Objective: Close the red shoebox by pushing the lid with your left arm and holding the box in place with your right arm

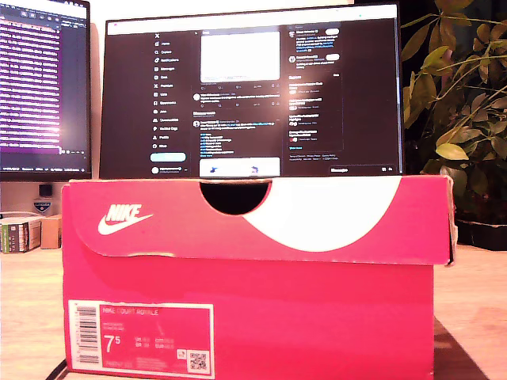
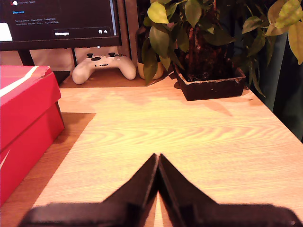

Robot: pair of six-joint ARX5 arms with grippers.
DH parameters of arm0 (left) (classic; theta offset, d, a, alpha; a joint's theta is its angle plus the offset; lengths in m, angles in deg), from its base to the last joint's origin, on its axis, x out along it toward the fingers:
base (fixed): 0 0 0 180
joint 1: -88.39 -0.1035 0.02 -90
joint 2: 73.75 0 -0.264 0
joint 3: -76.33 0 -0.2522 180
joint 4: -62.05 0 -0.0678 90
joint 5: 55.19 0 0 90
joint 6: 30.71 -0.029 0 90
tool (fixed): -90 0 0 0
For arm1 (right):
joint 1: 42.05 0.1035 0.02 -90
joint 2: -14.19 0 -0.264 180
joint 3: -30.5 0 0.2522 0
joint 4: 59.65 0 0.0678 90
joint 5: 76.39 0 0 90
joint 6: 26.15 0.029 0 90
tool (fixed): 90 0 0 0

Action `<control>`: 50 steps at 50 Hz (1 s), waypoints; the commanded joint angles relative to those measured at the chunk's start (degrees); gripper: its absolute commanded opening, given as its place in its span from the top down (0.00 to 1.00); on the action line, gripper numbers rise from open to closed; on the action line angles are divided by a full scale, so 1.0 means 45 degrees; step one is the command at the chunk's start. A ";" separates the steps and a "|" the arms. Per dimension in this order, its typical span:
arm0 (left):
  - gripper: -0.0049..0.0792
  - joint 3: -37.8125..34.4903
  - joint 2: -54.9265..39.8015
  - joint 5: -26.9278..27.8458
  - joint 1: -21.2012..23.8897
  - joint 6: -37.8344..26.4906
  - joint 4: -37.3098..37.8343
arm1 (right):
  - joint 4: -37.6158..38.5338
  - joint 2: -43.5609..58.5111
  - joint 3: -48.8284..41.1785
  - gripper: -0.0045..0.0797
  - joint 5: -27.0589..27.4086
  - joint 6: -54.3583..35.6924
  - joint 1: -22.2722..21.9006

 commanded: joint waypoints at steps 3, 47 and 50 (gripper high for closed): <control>0.96 -0.0393 0.0015 -0.0015 0.0049 0.0049 0.0000 | 0.0131 -0.0039 -0.0019 0.96 0.0049 0.0049 0.0058; 0.96 -0.0393 0.3682 0.2278 -0.1292 -0.2283 0.1273 | 0.0131 -0.0039 -0.0019 0.96 0.0049 0.0049 0.0058; 0.96 -0.0393 0.3682 0.2249 -0.1292 -0.2288 0.1263 | 0.0131 -0.0039 -0.0019 0.96 0.0049 0.0049 0.0058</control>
